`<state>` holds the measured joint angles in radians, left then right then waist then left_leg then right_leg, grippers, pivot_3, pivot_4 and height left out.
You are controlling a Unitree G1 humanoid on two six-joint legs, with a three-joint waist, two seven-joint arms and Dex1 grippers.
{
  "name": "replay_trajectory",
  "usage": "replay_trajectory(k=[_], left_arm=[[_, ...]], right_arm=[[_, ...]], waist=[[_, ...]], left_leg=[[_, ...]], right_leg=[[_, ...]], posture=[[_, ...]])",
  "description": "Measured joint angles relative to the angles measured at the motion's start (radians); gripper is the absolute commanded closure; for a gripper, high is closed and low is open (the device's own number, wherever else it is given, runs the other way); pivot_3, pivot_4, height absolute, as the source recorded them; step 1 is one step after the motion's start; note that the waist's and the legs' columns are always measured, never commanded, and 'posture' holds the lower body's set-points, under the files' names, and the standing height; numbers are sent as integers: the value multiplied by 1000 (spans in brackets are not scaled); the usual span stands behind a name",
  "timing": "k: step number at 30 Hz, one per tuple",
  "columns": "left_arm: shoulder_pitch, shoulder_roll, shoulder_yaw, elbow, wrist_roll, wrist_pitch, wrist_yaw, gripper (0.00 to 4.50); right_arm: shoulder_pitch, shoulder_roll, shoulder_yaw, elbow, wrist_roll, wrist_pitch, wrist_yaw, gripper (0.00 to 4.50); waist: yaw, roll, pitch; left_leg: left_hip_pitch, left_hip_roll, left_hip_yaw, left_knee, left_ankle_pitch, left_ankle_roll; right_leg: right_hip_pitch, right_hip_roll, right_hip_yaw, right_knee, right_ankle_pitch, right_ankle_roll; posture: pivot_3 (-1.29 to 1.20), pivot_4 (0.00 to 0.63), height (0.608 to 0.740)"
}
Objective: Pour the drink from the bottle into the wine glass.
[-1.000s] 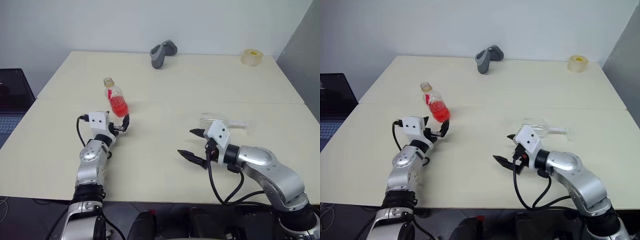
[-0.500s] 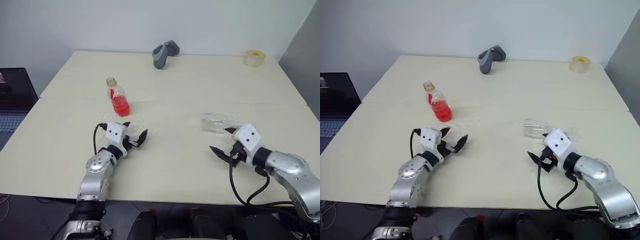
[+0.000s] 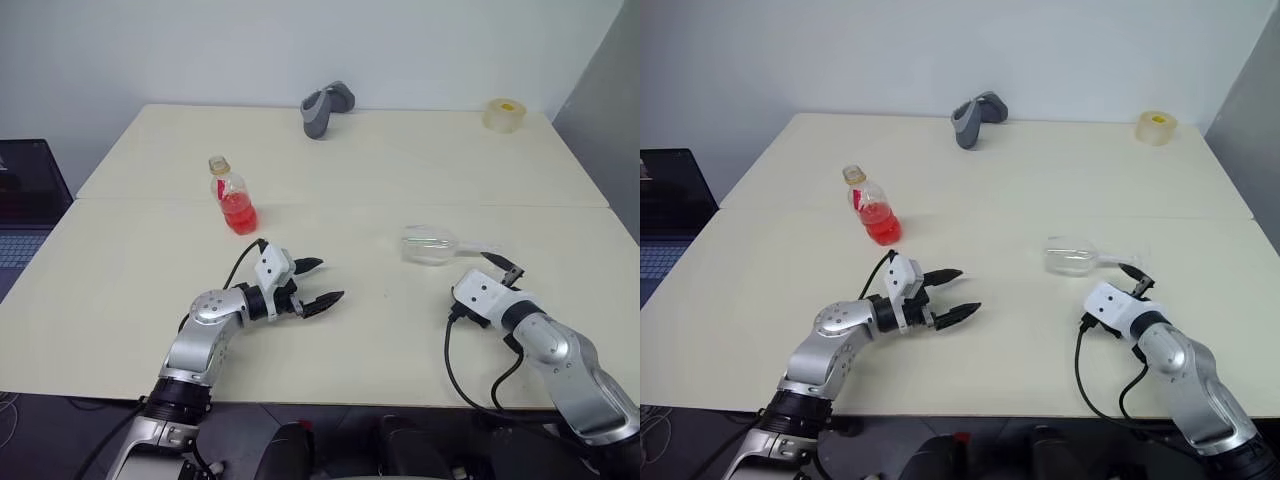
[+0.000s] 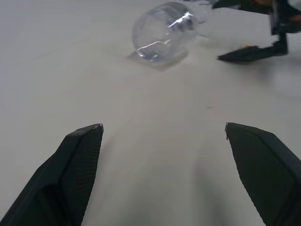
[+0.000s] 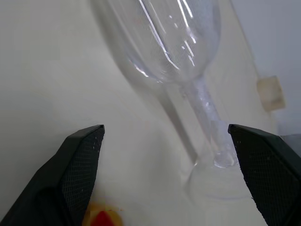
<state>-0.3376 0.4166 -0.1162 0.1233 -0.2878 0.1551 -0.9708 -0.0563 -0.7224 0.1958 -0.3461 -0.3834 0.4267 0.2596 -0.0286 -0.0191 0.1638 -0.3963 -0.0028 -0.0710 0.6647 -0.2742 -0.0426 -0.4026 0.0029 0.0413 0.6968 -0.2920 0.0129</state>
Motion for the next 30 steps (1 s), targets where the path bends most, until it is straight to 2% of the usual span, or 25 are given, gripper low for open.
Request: replay_trajectory(k=[7,12,25,27,30], left_arm=[[-60,-20,-6,66,19,-46,-14,49],[-69,-39,-13,73,26,-53,-13,49],[-81,-56,-17,74,38,-53,-1,49],[-81,-57,-17,74,39,-53,-1,0],[-81,-58,-17,74,40,-52,1,0]], right_arm=[[-73,-40,65,152,-306,-48,-130,0],[-106,-41,95,216,-433,-96,-161,0],[-212,66,121,398,-520,-162,-192,0],[-220,74,121,415,-520,-173,-203,372],[-231,91,119,449,-519,-182,-213,1306]], waist=[[0,0,0],[0,0,0],[-3,-1,-1],[-4,-2,-2],[-4,-3,-2]], left_leg=[[0,-1,1,0,0,1],[0,-1,1,0,0,1],[1,0,1,0,0,1],[1,0,1,0,0,1],[1,0,1,0,0,1]], right_leg=[[-1,-1,1,0,0,0],[-1,-1,1,0,0,0],[0,-1,1,1,0,0],[0,0,1,1,0,0],[0,0,1,1,0,0]], posture=[[0,150,740],[0,150,740],[0,150,740],[0,150,740],[0,150,740]])
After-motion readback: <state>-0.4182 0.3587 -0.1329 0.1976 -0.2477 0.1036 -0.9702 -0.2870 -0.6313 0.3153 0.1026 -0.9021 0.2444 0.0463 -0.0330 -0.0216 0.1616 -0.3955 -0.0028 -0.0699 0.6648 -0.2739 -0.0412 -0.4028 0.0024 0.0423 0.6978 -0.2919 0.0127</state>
